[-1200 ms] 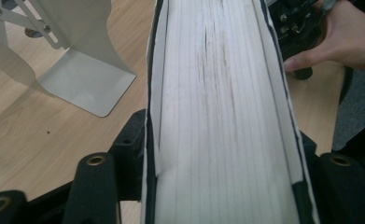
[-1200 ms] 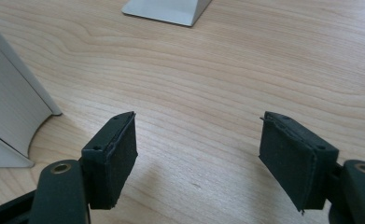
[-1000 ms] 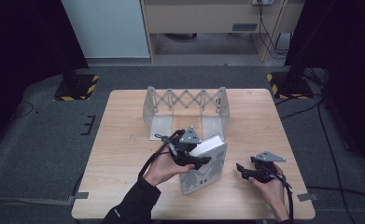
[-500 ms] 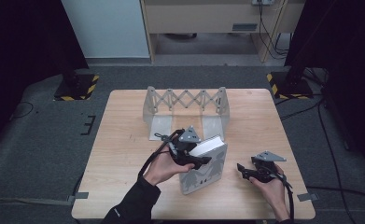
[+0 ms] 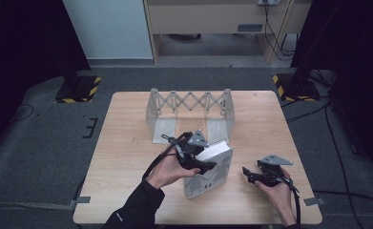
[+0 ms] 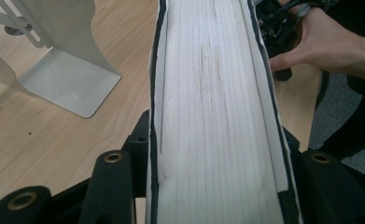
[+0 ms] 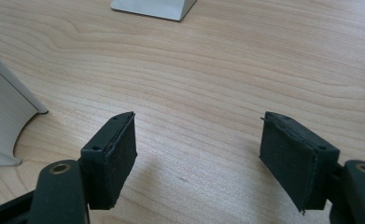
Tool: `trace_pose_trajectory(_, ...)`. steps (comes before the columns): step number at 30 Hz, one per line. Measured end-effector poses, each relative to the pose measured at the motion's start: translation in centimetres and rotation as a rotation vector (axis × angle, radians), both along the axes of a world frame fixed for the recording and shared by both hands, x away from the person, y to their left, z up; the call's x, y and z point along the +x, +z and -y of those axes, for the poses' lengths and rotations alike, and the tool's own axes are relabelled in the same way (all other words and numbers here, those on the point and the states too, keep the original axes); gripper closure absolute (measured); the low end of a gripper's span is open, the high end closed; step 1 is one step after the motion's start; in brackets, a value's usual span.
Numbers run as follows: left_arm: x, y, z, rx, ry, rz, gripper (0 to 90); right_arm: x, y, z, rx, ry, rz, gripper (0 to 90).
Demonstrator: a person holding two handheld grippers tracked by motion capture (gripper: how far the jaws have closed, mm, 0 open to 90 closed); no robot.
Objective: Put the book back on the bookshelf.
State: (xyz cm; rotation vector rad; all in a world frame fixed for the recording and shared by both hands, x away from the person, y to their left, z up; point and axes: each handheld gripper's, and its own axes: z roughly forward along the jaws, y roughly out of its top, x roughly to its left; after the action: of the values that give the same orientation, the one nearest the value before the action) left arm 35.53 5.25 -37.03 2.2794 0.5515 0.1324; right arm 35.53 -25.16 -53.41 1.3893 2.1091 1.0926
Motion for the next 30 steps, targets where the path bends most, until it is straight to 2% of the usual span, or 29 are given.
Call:
trace_pose_trajectory(10,-0.2,0.0,0.0,-0.010,0.011,0.011,51.8,0.1,-0.1,0.1,-0.007,-0.004,-0.007,27.2)
trace_pose_trajectory(17,-0.3,0.0,-0.2,-0.015,0.038,0.017,52.2,0.2,-0.1,0.2,-0.007,-0.005,-0.007,27.2)
trace_pose_trajectory(21,-0.2,0.4,-0.7,-0.040,0.078,0.004,52.3,0.1,-0.1,0.2,-0.002,-0.011,-0.006,27.3)
trace_pose_trajectory(26,-0.3,1.8,-2.2,-0.106,0.139,0.005,52.2,0.2,-0.1,0.2,-0.003,-0.015,-0.008,27.4)
trace_pose_trajectory(30,-0.6,2.4,-3.2,-0.090,0.167,0.028,52.2,0.1,-0.1,0.4,-0.008,-0.018,-0.008,27.3)
